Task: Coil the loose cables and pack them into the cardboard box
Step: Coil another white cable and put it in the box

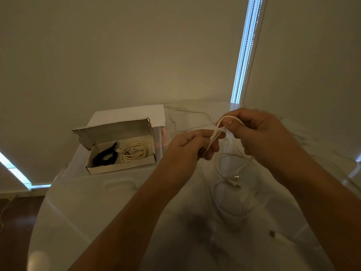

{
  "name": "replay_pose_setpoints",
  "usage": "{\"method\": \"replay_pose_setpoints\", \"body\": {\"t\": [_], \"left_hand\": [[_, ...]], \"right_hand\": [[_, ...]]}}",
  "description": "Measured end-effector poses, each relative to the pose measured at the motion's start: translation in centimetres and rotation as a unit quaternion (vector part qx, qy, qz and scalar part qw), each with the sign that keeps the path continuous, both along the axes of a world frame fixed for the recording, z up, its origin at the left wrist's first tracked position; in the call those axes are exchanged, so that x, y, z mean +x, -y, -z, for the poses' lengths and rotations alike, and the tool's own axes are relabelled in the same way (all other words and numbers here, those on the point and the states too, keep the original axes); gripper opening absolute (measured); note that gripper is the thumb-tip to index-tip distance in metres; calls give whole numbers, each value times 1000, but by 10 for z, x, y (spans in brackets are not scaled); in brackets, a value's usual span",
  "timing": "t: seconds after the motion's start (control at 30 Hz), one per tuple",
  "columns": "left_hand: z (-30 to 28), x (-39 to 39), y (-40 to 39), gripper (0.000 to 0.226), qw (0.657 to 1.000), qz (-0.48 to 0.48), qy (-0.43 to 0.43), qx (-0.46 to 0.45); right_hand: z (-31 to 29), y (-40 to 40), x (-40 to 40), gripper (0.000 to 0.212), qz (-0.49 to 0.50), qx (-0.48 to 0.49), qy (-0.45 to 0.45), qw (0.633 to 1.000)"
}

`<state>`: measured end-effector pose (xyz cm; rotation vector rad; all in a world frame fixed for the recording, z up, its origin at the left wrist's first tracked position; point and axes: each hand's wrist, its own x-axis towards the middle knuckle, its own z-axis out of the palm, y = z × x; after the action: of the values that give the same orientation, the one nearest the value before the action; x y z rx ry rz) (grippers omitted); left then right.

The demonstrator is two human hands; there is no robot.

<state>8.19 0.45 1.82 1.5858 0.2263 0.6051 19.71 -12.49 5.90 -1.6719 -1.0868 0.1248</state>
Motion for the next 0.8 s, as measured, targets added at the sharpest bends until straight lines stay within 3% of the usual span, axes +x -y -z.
{"method": "replay_pose_setpoints", "body": {"t": [0.2,0.33,0.53,0.8], "left_hand": [[3,2,-1,38,994,54,20,-96],[0,4,0,37,973,87,59,-206],[-6,-2,-5,42,926,141,108,-334],[-15,-14,-19,38,881,74,181,-431]], "right_hand": [[7,2,15,20,1,-22,-142,990],[10,0,16,18,-1,-21,-158,987],[26,-16,3,25,34,-38,-4,999],[42,-28,-10,36,21,-127,108,986]]}}
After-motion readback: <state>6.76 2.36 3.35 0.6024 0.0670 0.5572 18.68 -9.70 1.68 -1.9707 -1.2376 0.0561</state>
